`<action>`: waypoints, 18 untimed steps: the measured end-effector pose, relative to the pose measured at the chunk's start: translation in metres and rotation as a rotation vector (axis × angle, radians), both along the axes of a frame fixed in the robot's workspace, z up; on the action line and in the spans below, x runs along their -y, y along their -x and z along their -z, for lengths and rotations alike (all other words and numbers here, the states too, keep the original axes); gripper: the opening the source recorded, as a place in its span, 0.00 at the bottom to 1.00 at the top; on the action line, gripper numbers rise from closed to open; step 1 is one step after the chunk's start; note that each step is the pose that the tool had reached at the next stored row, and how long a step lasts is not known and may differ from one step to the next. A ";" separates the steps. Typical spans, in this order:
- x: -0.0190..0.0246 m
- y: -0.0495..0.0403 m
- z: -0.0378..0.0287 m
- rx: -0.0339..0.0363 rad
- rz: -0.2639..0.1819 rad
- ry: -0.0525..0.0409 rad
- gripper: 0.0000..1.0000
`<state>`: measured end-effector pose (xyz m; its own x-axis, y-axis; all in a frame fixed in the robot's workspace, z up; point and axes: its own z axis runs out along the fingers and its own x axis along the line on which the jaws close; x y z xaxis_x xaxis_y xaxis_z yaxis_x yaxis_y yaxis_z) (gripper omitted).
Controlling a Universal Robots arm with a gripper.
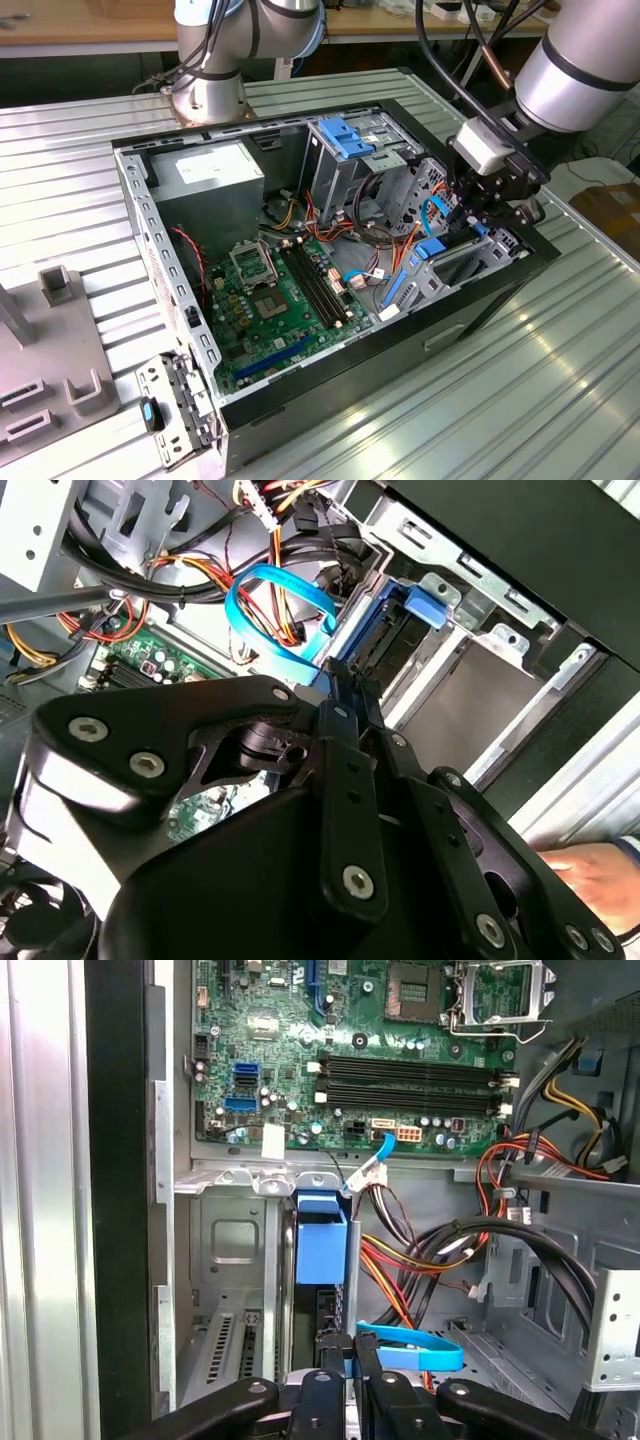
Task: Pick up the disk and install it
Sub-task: 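Insert the first disk wire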
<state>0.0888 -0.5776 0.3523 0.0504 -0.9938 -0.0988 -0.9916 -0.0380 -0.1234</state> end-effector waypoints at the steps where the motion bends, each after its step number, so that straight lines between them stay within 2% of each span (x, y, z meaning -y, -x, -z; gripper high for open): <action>1: 0.0004 0.0000 0.0001 0.0000 -0.003 0.0000 0.16; 3: 0.0004 0.0000 0.0001 0.0000 -0.003 -0.0001 0.16; 4: 0.0003 0.0000 0.0000 -0.0001 -0.003 0.0047 0.16; 5: 0.0004 -0.0001 0.0000 -0.0001 -0.003 0.0223 0.16; 9: 0.0004 0.0000 0.0004 0.0000 -0.005 0.0275 0.16; 15: 0.0003 0.0000 0.0036 0.0000 -0.005 0.0277 0.16; 18: 0.0004 0.0000 0.0044 0.0000 -0.006 0.0307 0.16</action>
